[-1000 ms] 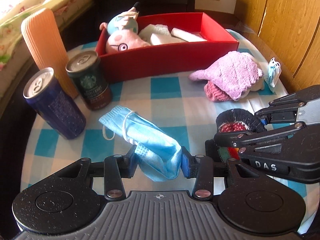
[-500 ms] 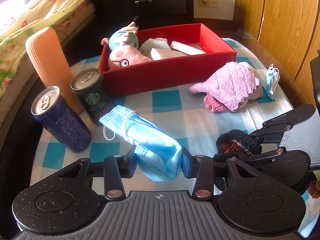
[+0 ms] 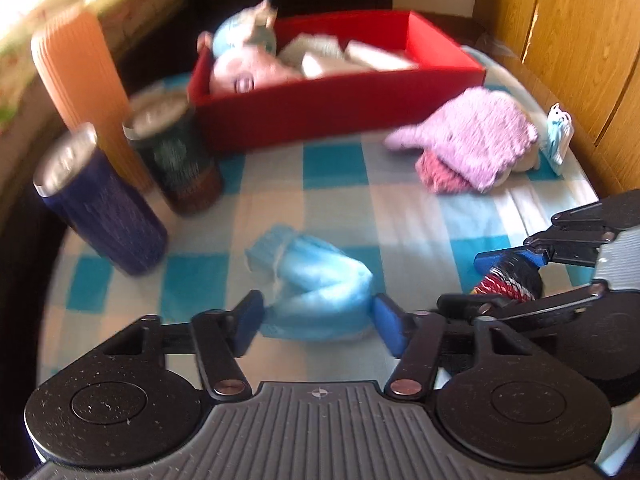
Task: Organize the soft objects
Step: 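Lift the face mask with the left tool toward the red box while the right tool carries the sock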
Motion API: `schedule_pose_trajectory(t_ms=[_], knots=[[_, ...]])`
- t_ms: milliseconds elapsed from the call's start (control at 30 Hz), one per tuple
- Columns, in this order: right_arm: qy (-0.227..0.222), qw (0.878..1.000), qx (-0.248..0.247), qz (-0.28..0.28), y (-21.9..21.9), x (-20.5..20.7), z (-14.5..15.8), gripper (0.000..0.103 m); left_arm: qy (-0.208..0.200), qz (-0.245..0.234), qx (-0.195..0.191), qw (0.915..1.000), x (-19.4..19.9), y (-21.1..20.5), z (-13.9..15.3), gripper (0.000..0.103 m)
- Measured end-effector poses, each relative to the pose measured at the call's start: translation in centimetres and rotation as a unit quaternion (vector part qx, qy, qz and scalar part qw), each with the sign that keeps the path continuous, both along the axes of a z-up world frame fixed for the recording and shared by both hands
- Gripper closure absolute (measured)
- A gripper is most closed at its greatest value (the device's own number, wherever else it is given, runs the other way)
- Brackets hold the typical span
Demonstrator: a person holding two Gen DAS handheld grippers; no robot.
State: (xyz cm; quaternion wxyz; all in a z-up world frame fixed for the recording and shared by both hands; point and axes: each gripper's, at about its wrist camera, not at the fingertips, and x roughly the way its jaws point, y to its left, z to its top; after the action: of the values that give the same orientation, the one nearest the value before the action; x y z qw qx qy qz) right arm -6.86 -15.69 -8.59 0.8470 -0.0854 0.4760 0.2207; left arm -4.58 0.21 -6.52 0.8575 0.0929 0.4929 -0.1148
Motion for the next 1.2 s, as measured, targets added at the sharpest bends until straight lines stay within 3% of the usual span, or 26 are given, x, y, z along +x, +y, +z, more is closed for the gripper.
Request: schedule_pose_trajectory(t_ms=[100,167,333,433,500,567,633,900,1200], knots=[[0.011,1.000,0.009,0.002,-0.1,-0.1,0.2,0.098,0.039,0.034,-0.062,0.9968,1.0,1.7,-0.3,0.061],[0.020,1.000,0.016,-0.003,-0.4,-0.1,0.2,0.103,0.039,0.043,-0.073,0.9957,1.1,2.1,0.0,0.068],[0.031,0.999,0.022,-0.006,-0.9,-0.4,0.2,0.103,0.035,0.031,-0.050,0.9977,1.0,1.4,-0.6,0.070],[0.033,0.999,0.024,-0.009,-1.0,-0.4,0.1,0.103,0.032,0.040,-0.045,0.9977,1.2,1.7,-0.7,0.060],[0.030,0.999,0.022,-0.009,-1.1,-0.5,0.1,0.103,0.030,0.045,-0.045,0.9975,1.4,1.9,-0.8,0.062],[0.029,0.999,0.023,-0.009,-1.1,-0.5,0.2,0.103,0.029,0.048,-0.053,0.9970,1.5,1.9,-0.6,0.079],[0.029,0.999,0.030,-0.011,-1.2,-0.4,0.4,0.103,0.023,0.039,-0.060,0.9972,1.3,1.7,0.0,0.083],[0.013,0.997,0.063,-0.031,-2.4,-0.1,2.4,0.103,-0.009,0.028,-0.076,0.9967,1.1,1.2,2.4,0.085],[-0.041,0.991,0.107,-0.071,-4.6,0.4,6.4,0.103,-0.074,0.008,-0.037,0.9965,0.6,-0.5,4.9,0.085]])
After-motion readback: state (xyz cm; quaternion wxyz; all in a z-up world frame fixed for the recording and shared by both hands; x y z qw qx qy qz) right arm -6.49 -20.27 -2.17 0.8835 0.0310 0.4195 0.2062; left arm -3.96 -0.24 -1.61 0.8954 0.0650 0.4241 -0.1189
